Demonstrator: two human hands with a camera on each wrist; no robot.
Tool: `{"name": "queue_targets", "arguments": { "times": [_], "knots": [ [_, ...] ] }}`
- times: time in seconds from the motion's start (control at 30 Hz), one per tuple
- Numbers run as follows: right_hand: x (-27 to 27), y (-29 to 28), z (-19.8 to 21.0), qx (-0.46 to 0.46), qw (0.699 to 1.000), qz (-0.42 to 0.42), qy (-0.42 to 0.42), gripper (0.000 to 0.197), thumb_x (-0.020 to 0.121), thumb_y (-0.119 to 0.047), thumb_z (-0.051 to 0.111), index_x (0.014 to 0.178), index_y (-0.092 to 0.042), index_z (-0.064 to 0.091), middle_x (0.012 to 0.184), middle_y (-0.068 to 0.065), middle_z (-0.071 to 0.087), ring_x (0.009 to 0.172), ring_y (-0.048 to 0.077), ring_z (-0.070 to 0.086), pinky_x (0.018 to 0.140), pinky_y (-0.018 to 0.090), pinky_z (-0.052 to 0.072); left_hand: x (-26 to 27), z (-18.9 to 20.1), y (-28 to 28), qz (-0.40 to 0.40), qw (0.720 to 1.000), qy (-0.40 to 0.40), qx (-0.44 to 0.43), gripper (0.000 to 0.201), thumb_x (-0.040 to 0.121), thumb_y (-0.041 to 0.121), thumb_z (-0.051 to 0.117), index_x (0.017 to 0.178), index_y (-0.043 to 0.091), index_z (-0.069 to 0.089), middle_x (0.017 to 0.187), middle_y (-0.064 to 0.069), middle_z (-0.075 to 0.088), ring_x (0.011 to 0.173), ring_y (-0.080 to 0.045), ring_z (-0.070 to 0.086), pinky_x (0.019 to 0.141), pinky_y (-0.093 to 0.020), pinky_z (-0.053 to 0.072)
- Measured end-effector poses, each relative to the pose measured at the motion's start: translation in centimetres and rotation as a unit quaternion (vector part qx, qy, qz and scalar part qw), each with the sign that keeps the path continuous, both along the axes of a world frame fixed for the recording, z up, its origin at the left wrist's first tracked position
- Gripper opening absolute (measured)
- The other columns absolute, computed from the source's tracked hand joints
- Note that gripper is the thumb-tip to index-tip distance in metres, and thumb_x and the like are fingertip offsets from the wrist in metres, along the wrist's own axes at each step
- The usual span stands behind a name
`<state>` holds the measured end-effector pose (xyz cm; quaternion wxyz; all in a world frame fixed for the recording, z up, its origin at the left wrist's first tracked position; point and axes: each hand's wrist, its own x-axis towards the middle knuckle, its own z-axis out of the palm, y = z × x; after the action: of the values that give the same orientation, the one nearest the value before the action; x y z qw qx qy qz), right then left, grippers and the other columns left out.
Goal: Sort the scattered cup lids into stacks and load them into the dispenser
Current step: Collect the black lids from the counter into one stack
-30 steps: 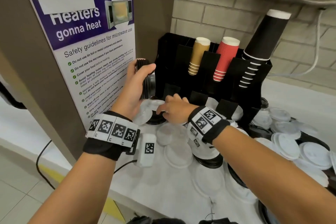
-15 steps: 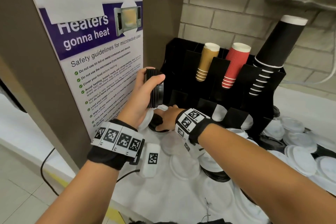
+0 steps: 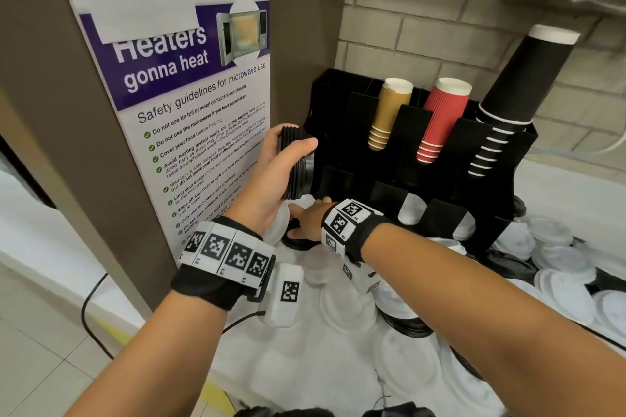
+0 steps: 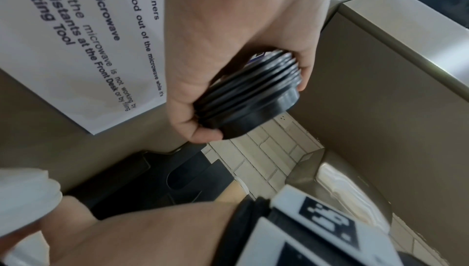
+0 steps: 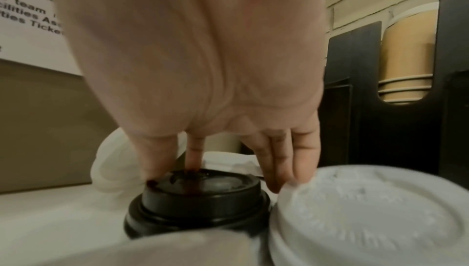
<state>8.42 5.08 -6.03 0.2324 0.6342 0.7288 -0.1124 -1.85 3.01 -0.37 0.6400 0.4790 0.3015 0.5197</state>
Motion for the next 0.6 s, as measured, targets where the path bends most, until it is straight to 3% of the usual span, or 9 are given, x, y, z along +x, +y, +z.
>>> {"name": "queue_targets", "arguments": {
  "times": [0.13,0.2,0.3,0.43,0.6],
  "knots": [
    [0.2,0.0,-0.8,0.006,1.000,-0.004,0.025,0.075,0.092,-0.059,0.045,0.151,-0.029,0.011,0.146,0.012,0.035,0.130,0.032,0.038,0.090,0.035,0.038,-0.1,0.1,-0.2,0.001,1.000,0.003,-0.002,0.053,0.074,0.033,0.066,0.122,0.019,0.050,0.098,-0.001,0.061,0.085,-0.015,0.065,0.066,-0.030,0.054],
    [0.0,0.2,-1.1,0.002,1.000,-0.008,0.017,0.080,0.089,-0.060,0.049,0.151,-0.029,0.010,0.146,0.016,0.033,0.130,0.035,0.037,0.093,0.038,0.039,-0.2,0.1,-0.2,0.001,1.000,0.005,-0.003,0.051,0.075,0.032,0.066,0.121,0.020,0.051,0.097,-0.001,0.062,0.084,-0.014,0.066,0.065,-0.030,0.054],
    [-0.1,0.4,-1.3,0.012,1.000,-0.011,0.022,0.076,0.091,-0.054,0.049,0.151,-0.027,0.011,0.146,0.018,0.032,0.129,0.036,0.038,0.091,0.039,0.041,-0.3,0.1,-0.2,0.006,1.000,0.010,0.000,0.040,0.083,0.028,0.066,0.119,0.021,0.051,0.095,0.001,0.062,0.083,-0.014,0.066,0.066,-0.030,0.054],
    [0.5,0.3,0.6,0.026,0.994,-0.012,0.104,0.068,0.093,-0.050,0.048,0.149,-0.023,0.022,0.142,0.011,0.043,0.119,0.028,0.049,0.079,0.029,0.036,-0.7,0.4,-0.3,0.017,0.999,0.025,0.013,0.025,0.093,0.022,0.059,0.117,0.022,0.050,0.089,0.006,0.061,0.075,-0.006,0.066,0.061,-0.028,0.054],
    [2.6,0.0,4.3,-0.007,0.991,-0.065,0.116,0.068,0.089,-0.057,0.044,0.146,-0.024,0.028,0.136,0.010,0.048,0.112,0.024,0.049,0.091,0.035,0.043,-1.0,0.4,-0.3,0.030,0.999,0.028,0.021,0.016,0.093,0.022,0.059,0.106,0.023,0.050,0.081,0.009,0.060,0.068,-0.003,0.064,0.057,-0.027,0.053]
  ]
}}
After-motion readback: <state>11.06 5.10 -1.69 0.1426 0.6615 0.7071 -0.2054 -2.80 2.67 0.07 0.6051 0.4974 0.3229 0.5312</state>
